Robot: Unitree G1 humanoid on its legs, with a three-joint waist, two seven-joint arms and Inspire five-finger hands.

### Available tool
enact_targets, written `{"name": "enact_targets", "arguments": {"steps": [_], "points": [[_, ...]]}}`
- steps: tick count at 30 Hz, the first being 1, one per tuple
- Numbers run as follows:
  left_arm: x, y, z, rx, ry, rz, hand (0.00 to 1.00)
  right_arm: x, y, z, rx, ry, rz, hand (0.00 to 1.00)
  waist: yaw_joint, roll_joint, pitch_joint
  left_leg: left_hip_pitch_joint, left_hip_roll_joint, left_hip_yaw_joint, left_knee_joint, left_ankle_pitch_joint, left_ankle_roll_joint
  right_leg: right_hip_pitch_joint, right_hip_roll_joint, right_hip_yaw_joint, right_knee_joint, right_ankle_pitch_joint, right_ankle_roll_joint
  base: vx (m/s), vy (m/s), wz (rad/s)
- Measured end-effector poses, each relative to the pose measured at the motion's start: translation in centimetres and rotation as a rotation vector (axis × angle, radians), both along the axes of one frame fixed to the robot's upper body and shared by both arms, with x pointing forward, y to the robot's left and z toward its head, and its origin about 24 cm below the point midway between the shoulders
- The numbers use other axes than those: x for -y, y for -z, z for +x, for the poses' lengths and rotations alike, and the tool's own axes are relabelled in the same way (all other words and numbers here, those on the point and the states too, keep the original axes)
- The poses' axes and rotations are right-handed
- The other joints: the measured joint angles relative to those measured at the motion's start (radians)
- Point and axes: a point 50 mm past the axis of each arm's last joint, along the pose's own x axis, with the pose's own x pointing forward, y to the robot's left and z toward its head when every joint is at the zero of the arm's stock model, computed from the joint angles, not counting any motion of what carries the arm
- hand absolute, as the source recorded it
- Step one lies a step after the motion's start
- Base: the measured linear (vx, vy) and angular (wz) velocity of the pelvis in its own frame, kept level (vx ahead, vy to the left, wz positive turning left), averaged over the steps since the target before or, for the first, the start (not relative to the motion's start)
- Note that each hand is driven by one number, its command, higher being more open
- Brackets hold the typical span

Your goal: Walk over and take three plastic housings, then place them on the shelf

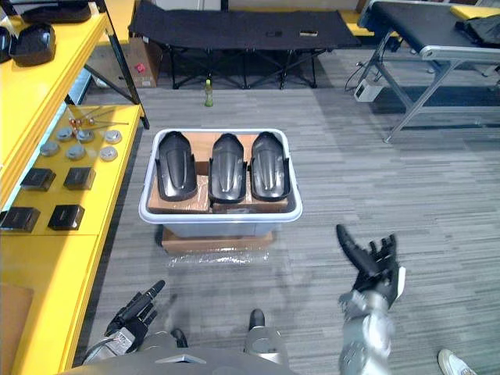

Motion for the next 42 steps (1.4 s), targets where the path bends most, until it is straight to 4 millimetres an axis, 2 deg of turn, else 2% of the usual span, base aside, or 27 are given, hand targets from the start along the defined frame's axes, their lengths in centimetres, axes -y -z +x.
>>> {"name": "enact_targets", "arguments": {"steps": [1,3,5,7,10,11,14,17,18,23,27,31,34,36,40,41,42], "points": [[-0.1,-0.3,0.9,0.026,0.004,0.01,1.0,1.5,-1.0,1.6,0.015,0.033,-0.021,1.0,0.011,0.004,0.034,-0.038,0.001,-0.019,0.034,-0.009,0.011,-0.018,0.0,-0.014,0.001,0.009,-0.001,-0.14,0.035,0.24],[-0.2,-0.7,1.9,0.067,0.036,0.049,1.0,2.5,-2.5,3.6,0.047,0.042,-0.05,1.0,0.023,0.014,0.07,-0.083,0.001,-0.031,0.063,-0.015,0.016,-0.048,-0.001,-0.02,0.002,0.018,0.001,-0.16,0.035,0.18],[-0.4,-1.3,3.3,0.108,0.111,0.133,1.0,3.3,-5.7,6.6,0.13,0.041,-0.09,1.0,0.04,0.023,0.135,-0.151,-0.001,-0.041,0.096,-0.014,0.025,-0.093,-0.006,-0.024,0.008,0.041,0.0,-0.13,0.052,0.07],[0.0,-0.9,2.9,0.077,0.137,0.131,1.0,4.2,-8.9,9.0,0.188,0.039,-0.139,1.0,0.044,0.045,0.186,-0.198,-0.003,-0.054,0.136,-0.007,0.036,-0.139,-0.015,-0.029,0.055,0.042,-0.001,-0.07,0.051,0.11],[0.4,-0.5,2.8,0.058,0.155,0.129,1.0,5.9,-12.0,10.7,0.193,0.05,-0.201,1.0,0.055,0.074,0.214,-0.258,-0.019,-0.074,0.16,-0.001,0.045,-0.212,-0.039,-0.048,0.132,0.022,0.001,-0.06,0.074,0.24],[0.3,-0.5,3.1,0.05,0.176,0.152,1.0,6.7,-13.6,11.8,0.189,0.053,-0.222,1.0,0.059,0.086,0.228,-0.278,-0.037,-0.084,0.163,0.005,0.055,-0.248,-0.06,-0.05,0.187,-0.002,0.004,-0.05,0.056,0.28],[0.6,-0.5,3.3,0.071,0.196,0.155,1.0,7.1,-16.5,13.3,0.175,0.024,-0.285,1.0,0.059,0.105,0.25,-0.307,-0.072,-0.098,0.174,0.009,0.063,-0.311,-0.103,-0.052,0.284,-0.049,0.01,-0.06,0.055,0.27],[1.1,-0.6,3.7,0.099,0.221,0.141,1.0,7.5,-18.4,14.2,0.15,0.02,-0.319,1.0,0.061,0.119,0.258,-0.34,-0.092,-0.104,0.176,0.016,0.075,-0.361,-0.131,-0.052,0.329,-0.065,0.012,-0.08,0.036,0.16],[1.5,-0.6,4.2,0.113,0.237,0.127,1.0,8.2,-19.3,14.1,0.13,0.037,-0.347,1.0,0.068,0.135,0.27,-0.342,-0.099,-0.107,0.177,0.019,0.078,-0.366,-0.139,-0.053,0.338,-0.068,0.013,-0.05,0.024,0.13],[2.6,-0.9,4.8,0.169,0.289,0.118,1.0,10.1,-21.9,13.9,0.049,0.103,-0.402,1.0,0.075,0.178,0.285,-0.376,-0.124,-0.117,0.177,0.037,0.091,-0.403,-0.164,-0.051,0.373,-0.072,0.016,-0.02,0.013,0.11],[3.0,-1.1,5.1,0.201,0.303,0.096,1.0,10.5,-22.9,14.1,-0.017,0.104,-0.425,1.0,0.083,0.187,0.286,-0.402,-0.127,-0.121,0.179,0.046,0.092,-0.432,-0.169,-0.053,0.389,-0.073,0.015,-0.03,-0.012,0.06],[3.4,-1.2,5.3,0.212,0.307,0.079,1.0,10.6,-23.0,14.5,-0.093,0.097,-0.438,1.0,0.09,0.197,0.289,-0.41,-0.129,-0.129,0.185,0.049,0.093,-0.437,-0.174,-0.064,0.404,-0.081,0.009,-0.03,-0.014,0.06],[3.6,-1.3,5.5,0.222,0.312,0.075,1.0,10.4,-23.2,14.8,-0.135,0.076,-0.474,1.0,0.101,0.201,0.286,-0.439,-0.128,-0.142,0.195,0.051,0.093,-0.458,-0.175,-0.072,0.412,-0.082,0.009,-0.03,-0.013,0.07],[3.8,-1.5,5.8,0.233,0.318,0.07,1.0,11.0,-23.4,14.3,-0.178,0.088,-0.494,1.0,0.116,0.203,0.285,-0.457,-0.131,-0.153,0.197,0.057,0.091,-0.471,-0.178,-0.081,0.421,-0.083,0.006,-0.01,-0.019,0.16],[4.2,-1.6,6.0,0.251,0.331,0.052,1.0,11.3,-25.7,14.3,-0.2,0.098,-0.569,1.0,0.142,0.214,0.278,-0.481,-0.13,-0.163,0.207,0.061,0.09,-0.491,-0.179,-0.09,0.438,-0.087,0.002,0.0,-0.019,0.07],[4.2,-1.6,6.0,0.251,0.333,0.051,1.0,11.2,-26.0,14.3,-0.205,0.099,-0.588,0.0,0.145,0.215,0.277,-0.481,-0.13,-0.164,0.208,0.061,0.089,-0.491,-0.179,-0.09,0.439,-0.088,0.001,0.01,-0.013,0.07],[4.2,-1.5,6.0,0.252,0.337,0.048,1.0,11.0,-26.4,14.5,-0.206,0.096,-0.595,0.0,0.148,0.217,0.275,-0.481,-0.131,-0.168,0.209,0.061,0.089,-0.489,-0.18,-0.093,0.441,-0.092,0.0,0.0,-0.012,0.1]]}}
